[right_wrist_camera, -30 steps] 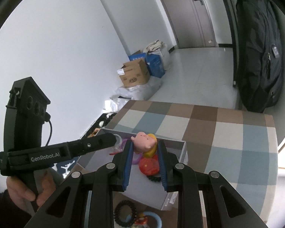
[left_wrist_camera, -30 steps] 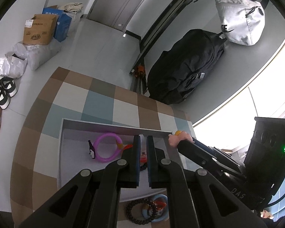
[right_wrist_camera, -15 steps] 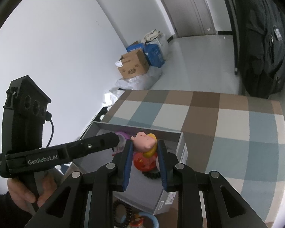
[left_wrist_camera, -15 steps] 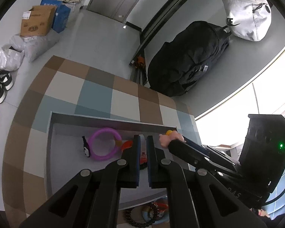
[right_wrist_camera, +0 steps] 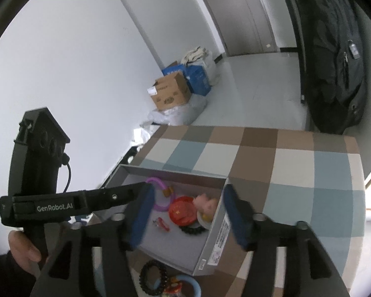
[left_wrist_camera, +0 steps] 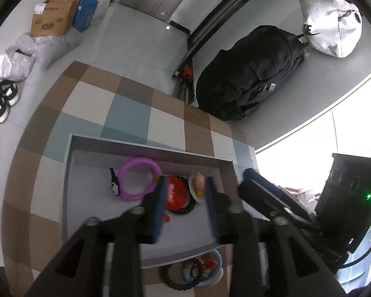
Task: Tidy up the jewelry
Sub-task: 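Withdraw both tools from the box toward the remaining items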
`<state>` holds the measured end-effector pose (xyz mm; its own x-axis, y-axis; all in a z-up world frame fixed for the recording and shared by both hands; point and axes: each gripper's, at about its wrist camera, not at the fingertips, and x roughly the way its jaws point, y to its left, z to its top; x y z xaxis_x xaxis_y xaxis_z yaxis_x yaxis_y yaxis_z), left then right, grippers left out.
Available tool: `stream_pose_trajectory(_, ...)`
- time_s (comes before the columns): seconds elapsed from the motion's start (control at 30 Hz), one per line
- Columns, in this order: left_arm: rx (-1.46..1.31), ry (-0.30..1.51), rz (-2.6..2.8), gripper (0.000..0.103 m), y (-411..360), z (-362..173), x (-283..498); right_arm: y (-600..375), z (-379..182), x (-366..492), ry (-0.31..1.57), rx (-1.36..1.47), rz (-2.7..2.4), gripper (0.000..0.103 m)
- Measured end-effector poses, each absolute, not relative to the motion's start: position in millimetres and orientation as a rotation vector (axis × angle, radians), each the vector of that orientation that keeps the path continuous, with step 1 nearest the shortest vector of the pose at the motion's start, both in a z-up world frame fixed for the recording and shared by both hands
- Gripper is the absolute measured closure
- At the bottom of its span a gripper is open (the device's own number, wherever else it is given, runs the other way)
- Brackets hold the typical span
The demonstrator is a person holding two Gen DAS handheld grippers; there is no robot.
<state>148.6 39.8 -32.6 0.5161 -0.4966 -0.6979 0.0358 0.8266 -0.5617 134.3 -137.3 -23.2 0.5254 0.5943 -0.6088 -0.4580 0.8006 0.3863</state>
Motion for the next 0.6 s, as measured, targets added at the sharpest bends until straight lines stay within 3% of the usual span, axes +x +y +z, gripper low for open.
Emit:
stream_pose_trajectory(0.07, -0.511, 0.963, -0.32, 0.049, 39.8, -28.9, 144.7, -141.3, -20.3, 131.6, 0.781, 0.194, 0.623, 0.032)
stream_pose_trajectory(0.1, -0.505, 0.953, -0.316, 0.048, 39.8, -27.0, 142.7, -142.6, -19.5, 131.0, 0.778, 0.197, 0.623, 0.029)
stream_pose_trajectory(0.43, -0.429, 0.968, -0.237, 0.046, 37.5, -26.0, 132.6, -146.7, -19.3, 117.4, 0.767, 0.186, 0.598, 0.006)
stream_pose_trajectory(0.6, -0.408, 0.952, -0.219, 0.045, 37.5, -19.7, 119.0, -149.5, -15.4, 103.2, 0.73, 0.174, 0.587, 0.0)
